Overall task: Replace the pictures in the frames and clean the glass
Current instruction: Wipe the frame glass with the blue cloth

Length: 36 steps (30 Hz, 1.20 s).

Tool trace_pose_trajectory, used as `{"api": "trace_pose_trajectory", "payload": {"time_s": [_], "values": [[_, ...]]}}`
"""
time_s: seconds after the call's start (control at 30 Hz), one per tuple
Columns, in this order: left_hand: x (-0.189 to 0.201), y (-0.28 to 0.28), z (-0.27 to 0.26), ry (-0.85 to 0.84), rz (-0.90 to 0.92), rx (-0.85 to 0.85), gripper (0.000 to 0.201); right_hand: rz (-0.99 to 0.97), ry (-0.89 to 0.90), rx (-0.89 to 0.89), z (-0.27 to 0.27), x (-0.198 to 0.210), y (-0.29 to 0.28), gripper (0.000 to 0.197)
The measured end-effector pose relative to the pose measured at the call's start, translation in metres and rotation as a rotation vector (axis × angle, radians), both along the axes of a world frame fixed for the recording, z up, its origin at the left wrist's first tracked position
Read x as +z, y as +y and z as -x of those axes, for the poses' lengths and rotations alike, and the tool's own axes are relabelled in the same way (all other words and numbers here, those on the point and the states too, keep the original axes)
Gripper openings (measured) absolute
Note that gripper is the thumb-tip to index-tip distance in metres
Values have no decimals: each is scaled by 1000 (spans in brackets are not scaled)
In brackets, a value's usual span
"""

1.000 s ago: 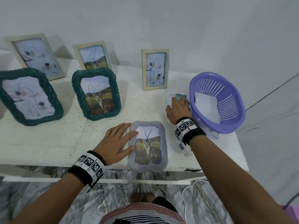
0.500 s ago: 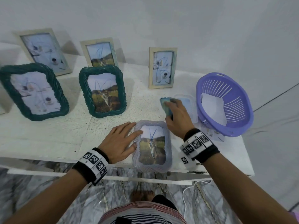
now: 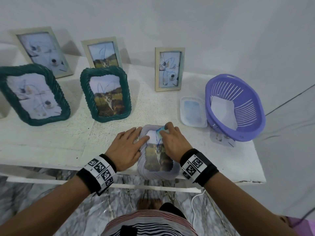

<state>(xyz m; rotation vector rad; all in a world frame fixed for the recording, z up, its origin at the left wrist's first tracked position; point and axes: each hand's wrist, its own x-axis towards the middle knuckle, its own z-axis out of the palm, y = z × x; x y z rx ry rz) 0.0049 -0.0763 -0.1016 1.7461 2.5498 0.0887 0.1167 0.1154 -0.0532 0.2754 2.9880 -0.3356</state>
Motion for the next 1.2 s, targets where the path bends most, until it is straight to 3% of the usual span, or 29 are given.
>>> {"api": "trace_pose_trajectory", "payload": {"time_s": [0.3,0.4,0.53,0.67,0.77,0.87,0.97,1.07,1.2], "values": [[9,7,-6,43,-8,-41,57,112,-12,253,-11,1,2,22],[9,5,-2,23,7,-60,57,-16,-9,200,3,6,5,27],[9,5,0,-2,20,-59,58,-11,-39,108,15,5,-1,26],[11,4,-2,13,2,-45,58,68,-110,190,7,4,-2,22],[10,4,-1,16,-32,-54,57,1,-117,225,-1,12,8,27],[9,4,0,14,-35,-56,57,-72,-121,146,6,11,13,38],[8,4,0,21,-32,-51,58,28,-74,138,9,7,6,26],[8,3,1,24,-48,-47,57,96,-80,250,-9,3,7,30],[8,3,2,9,-73,-42,56,-24,-118,278,-16,7,24,29]]}}
